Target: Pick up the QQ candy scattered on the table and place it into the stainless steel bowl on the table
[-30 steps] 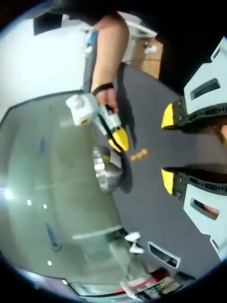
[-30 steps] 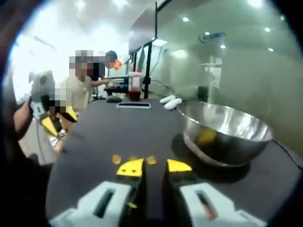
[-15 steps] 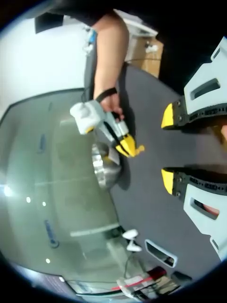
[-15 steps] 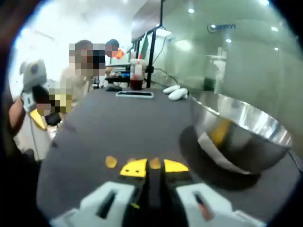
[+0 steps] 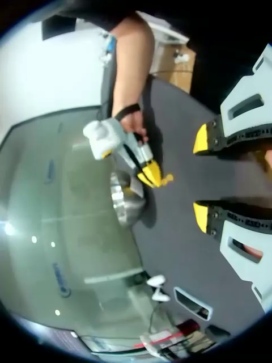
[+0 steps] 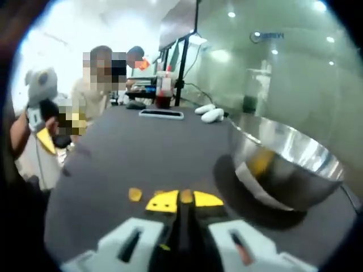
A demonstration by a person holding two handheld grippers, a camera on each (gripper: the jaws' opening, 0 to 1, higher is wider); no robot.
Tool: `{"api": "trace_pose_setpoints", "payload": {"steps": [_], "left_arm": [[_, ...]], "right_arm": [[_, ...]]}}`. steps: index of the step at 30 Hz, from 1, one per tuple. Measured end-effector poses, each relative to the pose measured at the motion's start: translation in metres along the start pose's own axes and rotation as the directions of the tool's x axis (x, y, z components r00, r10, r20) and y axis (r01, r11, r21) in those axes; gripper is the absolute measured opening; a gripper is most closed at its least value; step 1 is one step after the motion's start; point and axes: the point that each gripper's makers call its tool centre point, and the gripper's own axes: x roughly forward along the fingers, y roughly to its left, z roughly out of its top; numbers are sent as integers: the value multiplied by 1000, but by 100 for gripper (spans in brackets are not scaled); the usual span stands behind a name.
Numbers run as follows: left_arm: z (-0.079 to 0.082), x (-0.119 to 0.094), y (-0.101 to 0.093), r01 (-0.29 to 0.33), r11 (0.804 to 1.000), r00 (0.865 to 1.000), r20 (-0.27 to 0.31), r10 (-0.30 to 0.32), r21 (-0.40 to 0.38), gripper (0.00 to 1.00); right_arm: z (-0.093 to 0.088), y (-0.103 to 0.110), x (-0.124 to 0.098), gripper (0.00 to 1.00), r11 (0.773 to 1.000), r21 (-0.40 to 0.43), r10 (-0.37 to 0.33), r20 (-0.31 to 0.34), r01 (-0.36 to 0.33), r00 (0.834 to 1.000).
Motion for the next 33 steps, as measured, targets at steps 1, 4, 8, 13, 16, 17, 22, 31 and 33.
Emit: {"api": "trace_pose_setpoints", "payload": {"steps": [1,4,8,13,16,17,22,31,33], "left_arm": [[0,0,0,-1,1000,1000,-1,1,0,33],[-1,0,0,-2,1000,1000,-1,2,-3,33],[0,1,-2,3,1000,1000,0,-3,0,33],[2,3,-5,10,1000,1000,3,-10,3,33],[3,4,-7,14,1000,1000,6,-14,4,33],[3,5,-8,17,1000,1000,5,-17,6,33],[10,5,-11,25,1000,1000,14,-25,20,33],[6,1,-7,8,1000,1000,3,-8,14,33],[5,2,-6,5,1000,1000,0,-5,14,33]], "right_arm": [[4,0,-4,9,1000,0,-5,9,5,1000],[23,-15,-16,9,998,5,-69,81,69,994],[49,-29,-38,9,986,-14,-162,153,166,975],[70,-52,-60,9,950,-38,-297,200,310,934],[75,-82,-68,9,917,-9,-389,196,398,900],[78,-88,-69,9,913,35,-404,208,406,891],[82,-113,-64,9,889,87,-458,204,450,865],[71,-126,-60,19,879,120,-477,181,462,860],[71,-124,-61,19,881,143,-471,186,451,862]]}}
